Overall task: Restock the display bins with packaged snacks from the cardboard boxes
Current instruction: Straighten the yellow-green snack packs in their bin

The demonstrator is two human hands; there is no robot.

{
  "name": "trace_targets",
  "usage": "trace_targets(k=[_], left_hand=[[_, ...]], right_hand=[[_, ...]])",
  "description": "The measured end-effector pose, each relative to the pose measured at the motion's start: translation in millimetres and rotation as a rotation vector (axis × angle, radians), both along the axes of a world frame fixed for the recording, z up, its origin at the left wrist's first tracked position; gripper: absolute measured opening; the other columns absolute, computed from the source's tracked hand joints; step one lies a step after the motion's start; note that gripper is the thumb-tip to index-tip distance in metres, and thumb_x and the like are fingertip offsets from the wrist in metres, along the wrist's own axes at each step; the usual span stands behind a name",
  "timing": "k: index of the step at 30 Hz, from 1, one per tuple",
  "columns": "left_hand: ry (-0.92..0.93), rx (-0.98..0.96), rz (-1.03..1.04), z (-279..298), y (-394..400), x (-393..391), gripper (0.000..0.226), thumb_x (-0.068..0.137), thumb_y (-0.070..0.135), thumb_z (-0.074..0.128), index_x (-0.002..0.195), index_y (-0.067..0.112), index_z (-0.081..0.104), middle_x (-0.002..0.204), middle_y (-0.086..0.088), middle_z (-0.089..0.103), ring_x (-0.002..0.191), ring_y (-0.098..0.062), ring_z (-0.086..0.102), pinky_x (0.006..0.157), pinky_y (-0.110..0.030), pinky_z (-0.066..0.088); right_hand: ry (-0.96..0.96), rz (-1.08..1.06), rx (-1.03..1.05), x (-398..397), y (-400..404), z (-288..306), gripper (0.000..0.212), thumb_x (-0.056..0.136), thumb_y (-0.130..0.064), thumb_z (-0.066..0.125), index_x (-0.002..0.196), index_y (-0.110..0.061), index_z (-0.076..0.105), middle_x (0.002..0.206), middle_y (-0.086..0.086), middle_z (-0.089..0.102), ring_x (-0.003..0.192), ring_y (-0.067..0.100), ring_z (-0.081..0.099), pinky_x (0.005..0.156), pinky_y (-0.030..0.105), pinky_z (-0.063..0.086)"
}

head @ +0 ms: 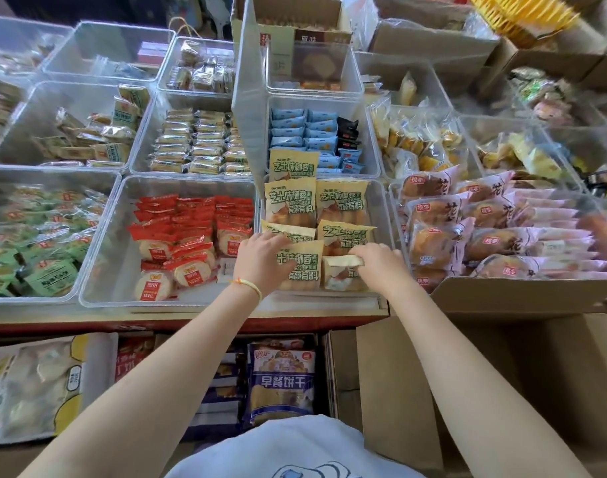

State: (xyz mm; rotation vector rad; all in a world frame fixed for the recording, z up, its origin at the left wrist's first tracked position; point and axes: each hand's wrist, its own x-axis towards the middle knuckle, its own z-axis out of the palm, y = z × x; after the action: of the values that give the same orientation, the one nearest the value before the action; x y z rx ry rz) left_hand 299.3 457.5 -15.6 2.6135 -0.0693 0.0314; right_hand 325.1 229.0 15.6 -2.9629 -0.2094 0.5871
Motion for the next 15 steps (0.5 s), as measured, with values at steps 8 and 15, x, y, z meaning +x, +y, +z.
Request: trace_targets(k=[8, 15], left_hand=[[0.195, 0.119, -0.050, 0.2, -5.6, 16.8, 0.018, 0.094, 0.027, 0.059, 0.104, 0.017, 0.070, 0.097, -0.001, 0.067, 0.095, -0.025, 0.064, 0.075, -0.032, 0.050], [0.039, -0.135, 0.084, 16.0, 0.1, 30.8, 0.037, 0.099, 0.047, 0.042, 0.105, 0.022, 0.069, 0.093, 0.003, 0.067, 0.084, -0.014, 0.060, 0.065, -0.029, 0.044]], right_hand=[[0.112, -0.185, 0.263, 15.8, -1.2, -13.9, 0.039, 0.102, -0.035, 0.047, 0.070, -0.015, 0.053, 0.072, 0.003, 0.055, 0.070, 0.024, 0.052, 0.058, 0.033, 0.035], [-0.138, -0.130, 0.342, 40.2, 9.7, 25.4, 0.059, 0.096, -0.065, 0.043, 0.088, -0.011, 0.066, 0.076, 0.000, 0.063, 0.071, 0.019, 0.060, 0.066, 0.031, 0.049]])
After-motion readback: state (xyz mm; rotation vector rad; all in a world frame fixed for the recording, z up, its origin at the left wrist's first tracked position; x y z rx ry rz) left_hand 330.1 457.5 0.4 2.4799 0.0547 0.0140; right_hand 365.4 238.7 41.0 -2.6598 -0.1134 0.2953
